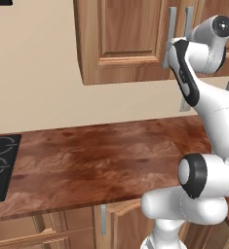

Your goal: Move the bowls from the cabinet to the plates on the dining table.

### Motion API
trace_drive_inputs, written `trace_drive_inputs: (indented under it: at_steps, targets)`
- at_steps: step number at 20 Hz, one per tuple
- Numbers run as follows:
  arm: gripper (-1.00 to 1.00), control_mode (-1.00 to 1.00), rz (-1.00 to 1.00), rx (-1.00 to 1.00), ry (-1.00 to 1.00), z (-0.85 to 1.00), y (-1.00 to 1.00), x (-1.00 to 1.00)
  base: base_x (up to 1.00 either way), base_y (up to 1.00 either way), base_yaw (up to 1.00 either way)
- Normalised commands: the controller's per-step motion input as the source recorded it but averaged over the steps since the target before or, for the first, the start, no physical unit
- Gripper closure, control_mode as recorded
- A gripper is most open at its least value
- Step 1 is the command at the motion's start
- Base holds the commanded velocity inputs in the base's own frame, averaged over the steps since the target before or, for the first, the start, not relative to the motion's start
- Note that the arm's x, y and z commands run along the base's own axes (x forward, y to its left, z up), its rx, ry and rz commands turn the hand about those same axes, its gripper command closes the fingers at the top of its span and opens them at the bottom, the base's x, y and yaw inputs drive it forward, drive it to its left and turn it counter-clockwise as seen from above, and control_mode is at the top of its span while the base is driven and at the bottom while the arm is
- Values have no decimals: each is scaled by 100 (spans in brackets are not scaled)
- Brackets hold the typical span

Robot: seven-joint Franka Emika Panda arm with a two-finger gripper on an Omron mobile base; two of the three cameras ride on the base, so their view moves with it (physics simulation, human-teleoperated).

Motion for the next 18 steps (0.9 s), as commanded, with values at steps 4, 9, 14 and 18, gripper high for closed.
trace_drive_inputs:
  at_steps: [4,9,14,18]
  targets:
    - [100,-100,0,0,-2,0,0,4,0,0,0]
    - [100,-100,2,0,-3,0,-3,0,0,0,0]
    - [100,-100,7,0,-7,0,-7,-15,0,0,0]
    - [100,-100,13,0,-13,0,-29,-51,0,0,0]
